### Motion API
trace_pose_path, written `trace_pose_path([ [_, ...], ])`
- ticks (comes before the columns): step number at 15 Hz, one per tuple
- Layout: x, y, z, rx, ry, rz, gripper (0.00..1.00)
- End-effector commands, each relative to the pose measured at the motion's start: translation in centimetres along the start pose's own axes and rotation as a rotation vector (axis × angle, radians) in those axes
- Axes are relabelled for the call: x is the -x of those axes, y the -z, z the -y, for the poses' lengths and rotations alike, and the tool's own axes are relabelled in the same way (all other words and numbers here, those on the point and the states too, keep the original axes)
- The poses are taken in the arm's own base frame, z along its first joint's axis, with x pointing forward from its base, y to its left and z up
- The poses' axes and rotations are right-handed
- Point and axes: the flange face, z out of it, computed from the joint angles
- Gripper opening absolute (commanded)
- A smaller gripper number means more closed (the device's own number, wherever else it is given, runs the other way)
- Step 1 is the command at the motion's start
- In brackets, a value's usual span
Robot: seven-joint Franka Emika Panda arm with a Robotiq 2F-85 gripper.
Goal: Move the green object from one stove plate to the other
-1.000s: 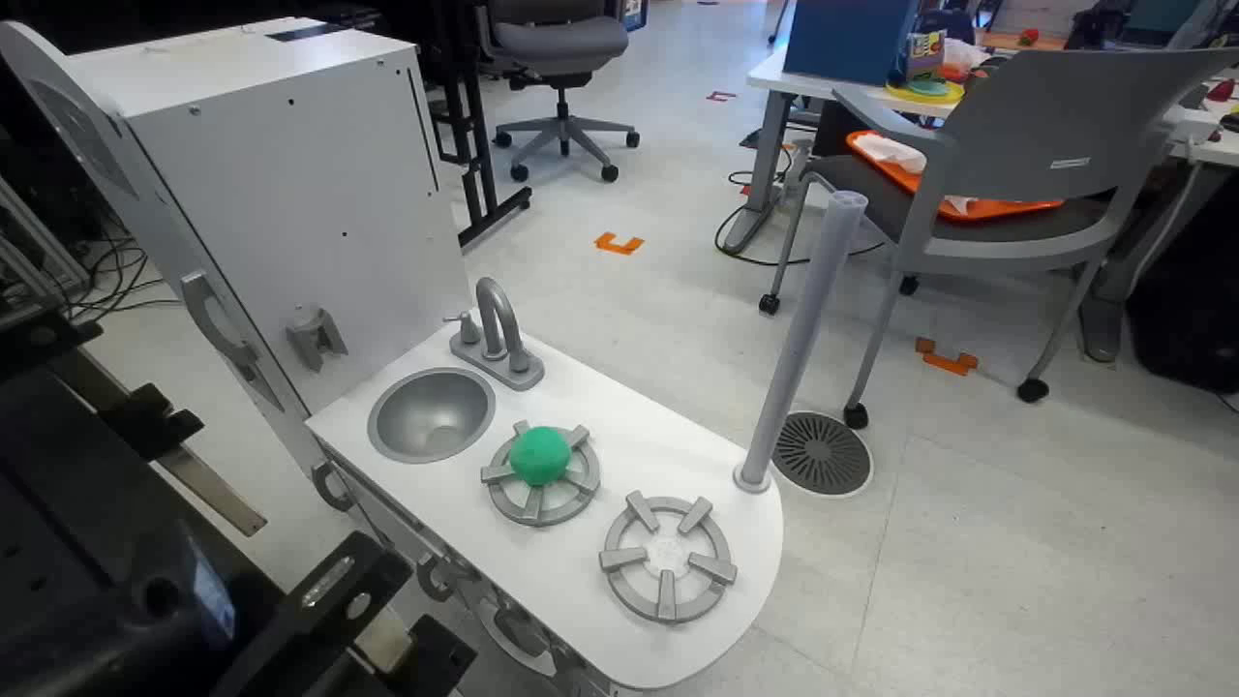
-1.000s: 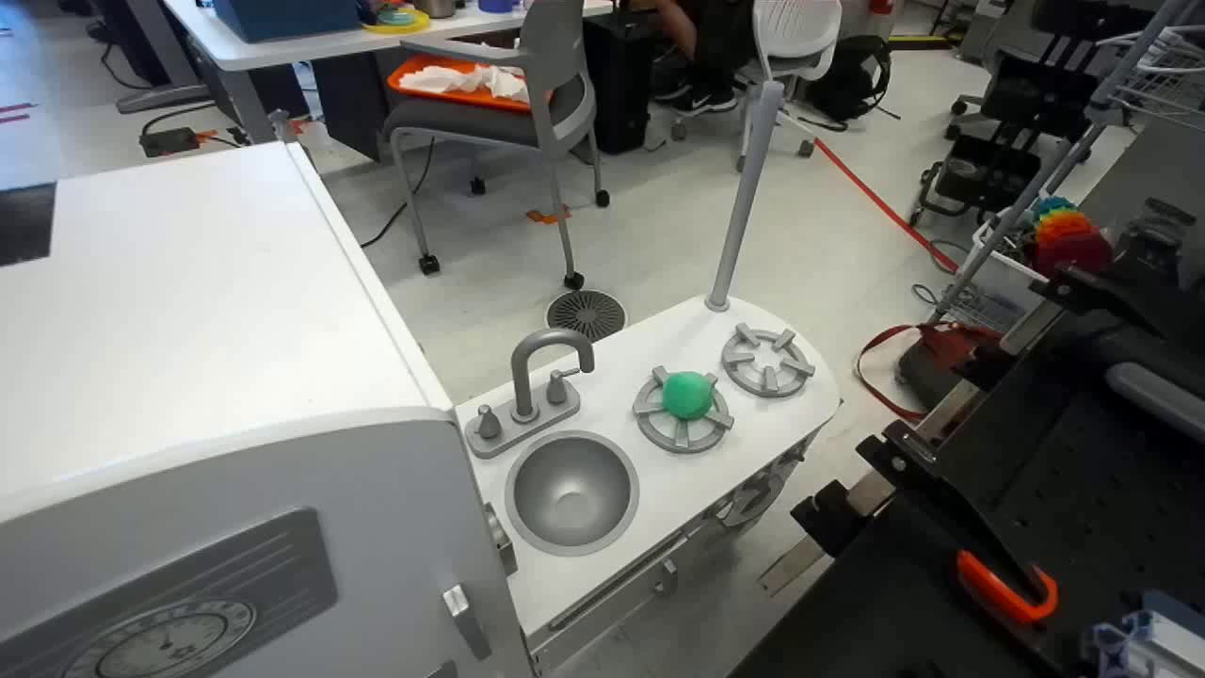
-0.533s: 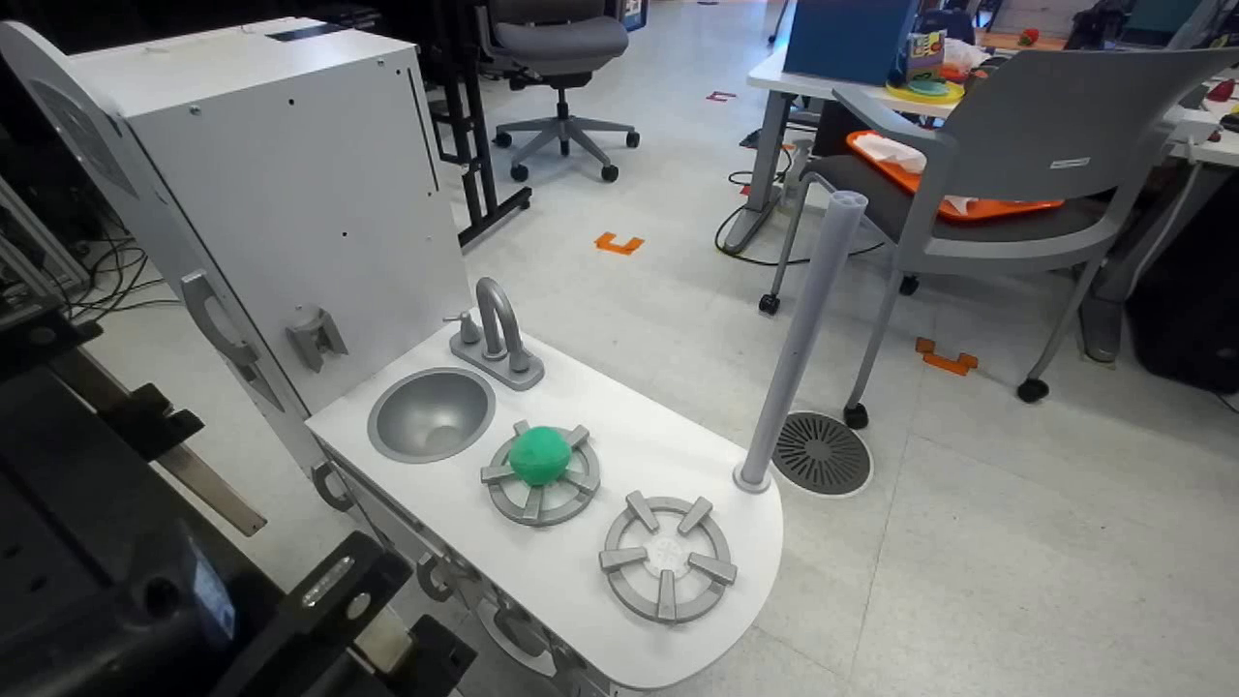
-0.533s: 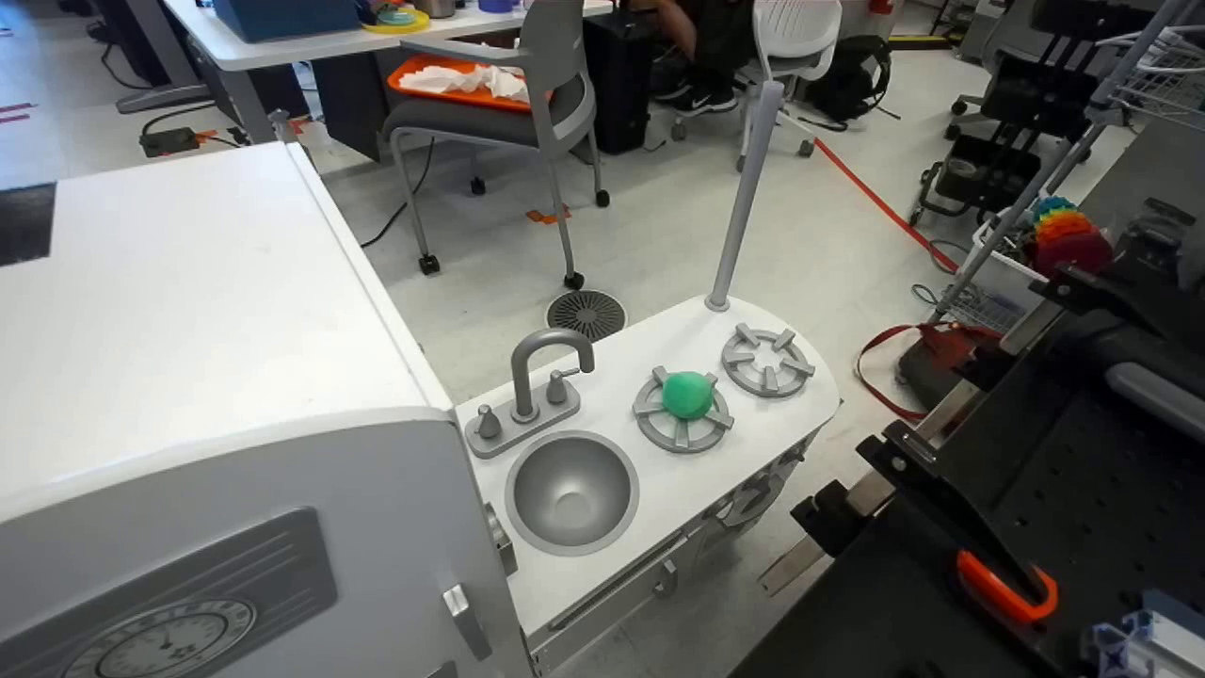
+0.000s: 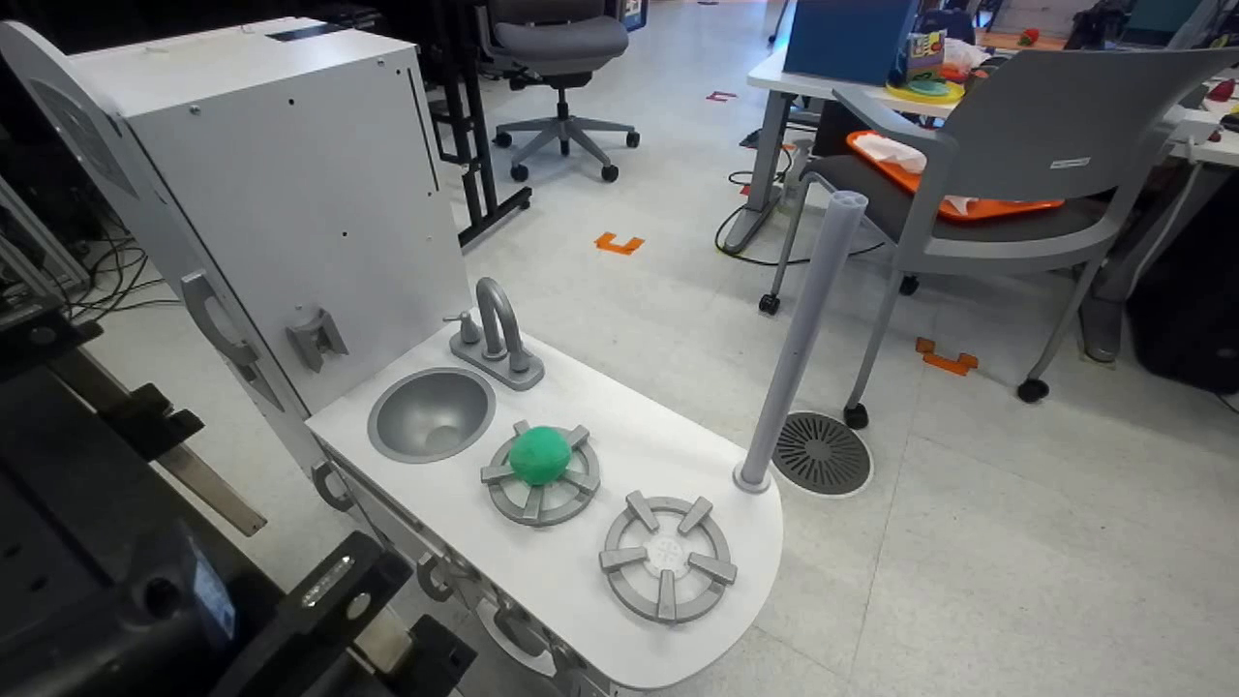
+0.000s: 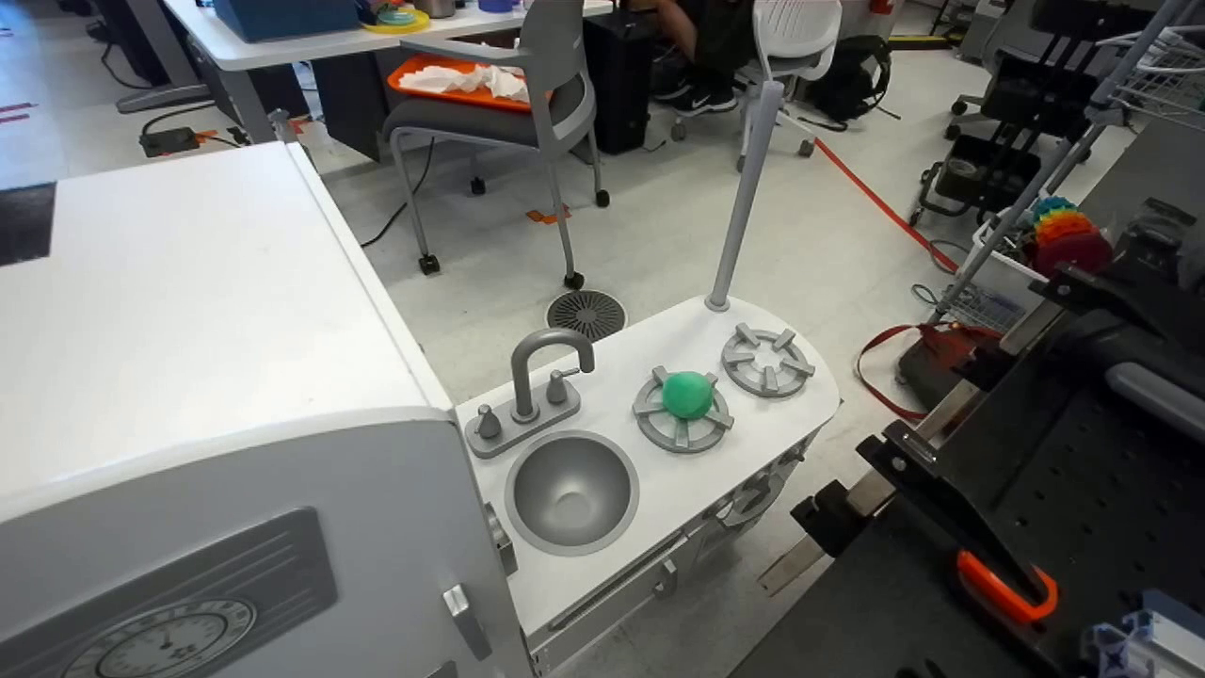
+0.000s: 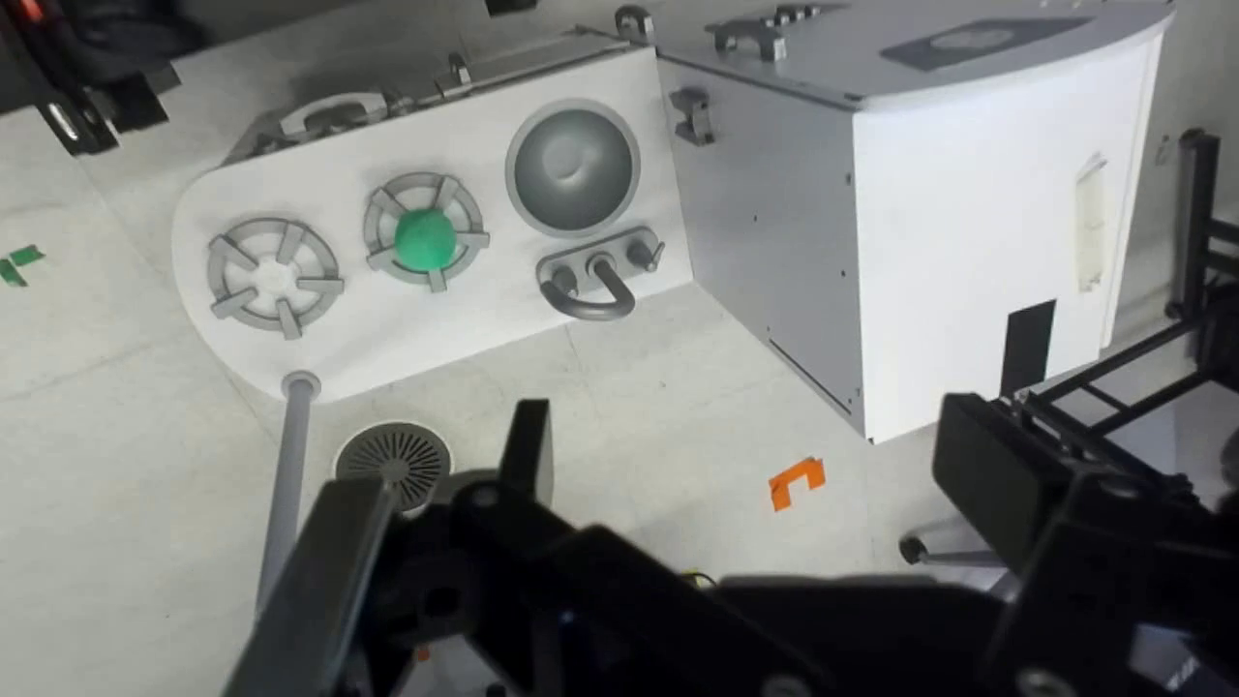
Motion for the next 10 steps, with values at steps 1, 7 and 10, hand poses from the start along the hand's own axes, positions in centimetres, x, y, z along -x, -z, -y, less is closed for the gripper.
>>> trace_pose_path([
  [1,-5.4,-6.2,1.2,0.023,-0.005,-0.051,1.00],
  [7,-11.3,-19.0,1.3,0.159,-0.121,-0.085,1.00],
  [10,-13.9,-25.5,0.6,0.235,-0.164,-0.116,1.00],
])
